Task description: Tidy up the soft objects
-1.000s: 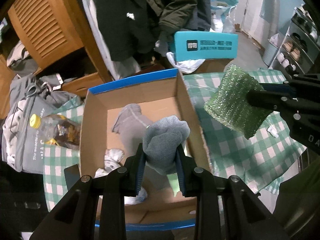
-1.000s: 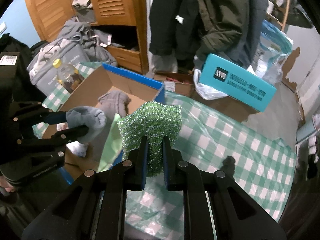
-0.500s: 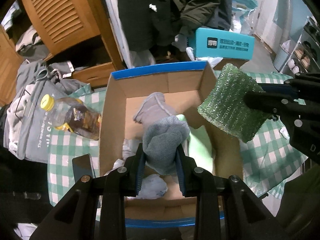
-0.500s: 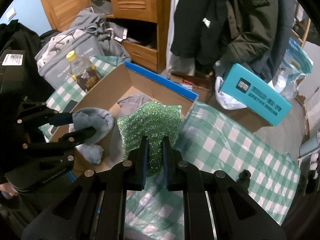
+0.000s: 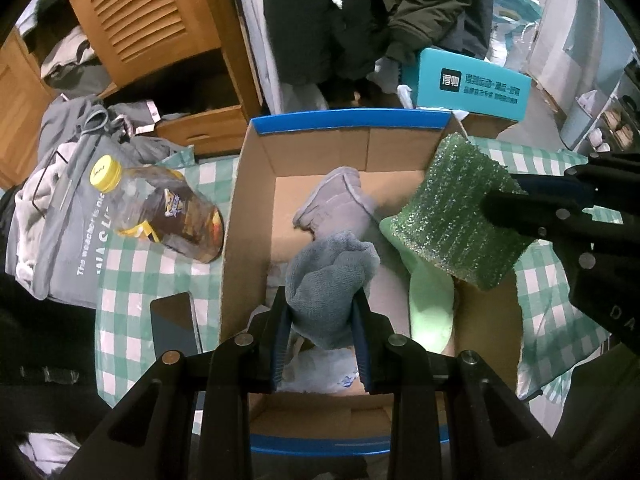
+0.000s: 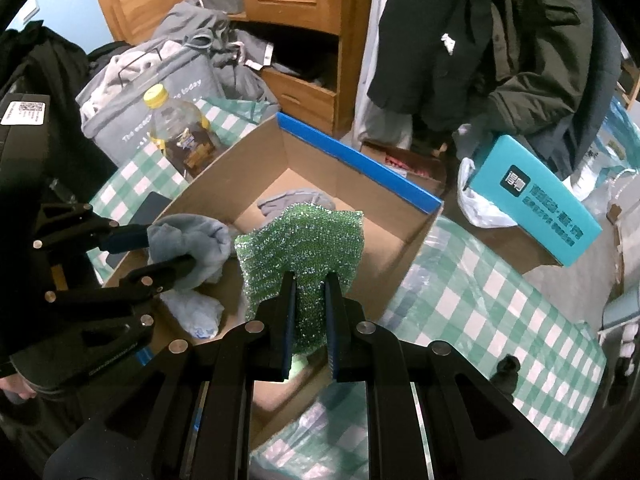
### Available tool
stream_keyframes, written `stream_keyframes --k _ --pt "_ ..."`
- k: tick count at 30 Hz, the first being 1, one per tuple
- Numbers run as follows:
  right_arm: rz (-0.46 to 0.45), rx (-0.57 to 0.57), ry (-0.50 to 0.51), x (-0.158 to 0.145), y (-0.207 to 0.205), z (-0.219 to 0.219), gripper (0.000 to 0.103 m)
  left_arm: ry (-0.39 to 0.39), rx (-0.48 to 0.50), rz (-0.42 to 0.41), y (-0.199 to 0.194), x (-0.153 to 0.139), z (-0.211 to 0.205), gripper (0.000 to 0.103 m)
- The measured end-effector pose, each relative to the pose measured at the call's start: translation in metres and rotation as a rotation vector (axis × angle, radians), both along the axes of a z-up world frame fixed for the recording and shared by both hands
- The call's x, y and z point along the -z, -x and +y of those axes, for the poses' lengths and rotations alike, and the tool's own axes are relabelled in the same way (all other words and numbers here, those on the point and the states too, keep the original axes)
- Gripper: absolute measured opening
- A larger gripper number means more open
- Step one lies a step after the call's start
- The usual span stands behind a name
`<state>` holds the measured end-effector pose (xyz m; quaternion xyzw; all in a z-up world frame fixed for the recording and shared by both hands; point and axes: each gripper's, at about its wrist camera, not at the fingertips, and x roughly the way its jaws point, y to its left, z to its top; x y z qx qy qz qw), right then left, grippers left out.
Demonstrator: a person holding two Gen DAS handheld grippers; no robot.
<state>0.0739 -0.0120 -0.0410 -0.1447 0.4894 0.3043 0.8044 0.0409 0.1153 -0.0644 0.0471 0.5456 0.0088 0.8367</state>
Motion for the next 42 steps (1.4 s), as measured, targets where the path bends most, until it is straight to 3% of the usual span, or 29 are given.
stream_keyframes --k 8,10,12,14,16,29,42 --pt "0.020 -0.015 0.007 0.008 -0.001 0.007 0.012 -0.012 -0.015 0.002 -0.001 0.000 0.002 0.036" --pt "0.018 -0.015 0.009 0.009 -0.001 0.007 0.012 -0.018 -0.018 -0.004 -0.001 -0.002 0.002 0.050" --pt "0.021 -0.013 0.008 0.009 -0.001 0.006 0.019 -0.029 -0.021 -0.012 0.000 -0.003 0.002 0.060" --pt "0.022 -0.010 0.005 0.009 -0.001 0.005 0.022 -0.033 -0.020 -0.020 0.000 -0.005 0.002 0.064" --pt "0.020 -0.008 0.004 0.008 -0.001 0.004 0.031 -0.041 -0.020 -0.020 0.000 -0.005 0.002 0.068" --pt "0.013 0.033 -0.002 0.005 -0.003 -0.011 0.050 -0.051 -0.011 -0.019 0.000 -0.006 -0.006 0.068" --pt "0.014 0.076 0.004 0.007 0.000 -0.040 0.054 -0.062 0.045 -0.031 0.000 -0.013 -0.034 0.073"
